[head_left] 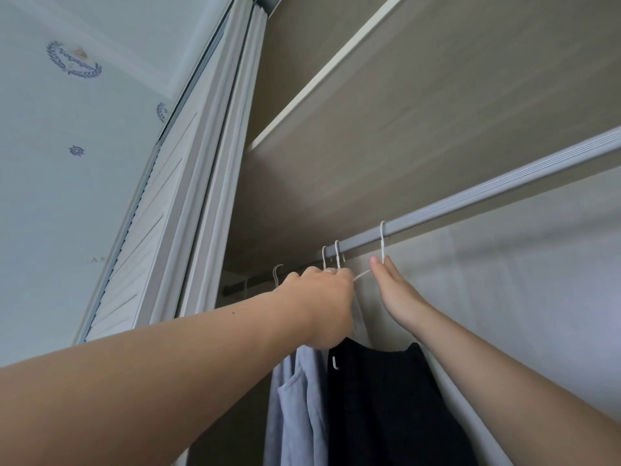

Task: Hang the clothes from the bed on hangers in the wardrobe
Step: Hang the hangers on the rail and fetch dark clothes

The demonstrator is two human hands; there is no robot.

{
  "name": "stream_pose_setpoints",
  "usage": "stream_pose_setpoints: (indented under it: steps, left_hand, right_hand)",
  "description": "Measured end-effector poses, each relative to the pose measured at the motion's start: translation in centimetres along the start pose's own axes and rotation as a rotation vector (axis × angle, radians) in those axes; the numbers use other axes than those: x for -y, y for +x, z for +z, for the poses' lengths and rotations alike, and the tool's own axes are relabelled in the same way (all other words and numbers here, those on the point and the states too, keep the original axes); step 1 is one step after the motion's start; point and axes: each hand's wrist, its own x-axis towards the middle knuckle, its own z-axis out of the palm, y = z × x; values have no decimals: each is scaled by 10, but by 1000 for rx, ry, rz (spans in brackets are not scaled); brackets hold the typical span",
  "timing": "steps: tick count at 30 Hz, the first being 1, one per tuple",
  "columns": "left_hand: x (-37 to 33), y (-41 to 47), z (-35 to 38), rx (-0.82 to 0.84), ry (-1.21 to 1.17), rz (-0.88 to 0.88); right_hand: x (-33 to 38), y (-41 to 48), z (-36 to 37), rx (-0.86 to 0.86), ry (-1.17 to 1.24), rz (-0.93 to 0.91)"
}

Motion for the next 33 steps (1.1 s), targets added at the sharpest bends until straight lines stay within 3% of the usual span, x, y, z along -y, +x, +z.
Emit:
stream_pose_setpoints:
  steps: [10,16,23,28,33]
  left_hand:
    - [36,-4,29,204,-39,-113]
    - [39,0,40,218,109,-116]
    - [37,-3,41,185,267,-85]
    - [40,-18,18,86,466,30]
    - [53,-60,-26,-118,466,112]
  right_hand:
    - [-6,48,59,46,-17,86]
    - [-16,69,87,57,-43,121]
    - [-11,57,81,90,-10,129]
    - [6,38,69,111,29,155]
    - [66,-2,48,-137,96,-32]
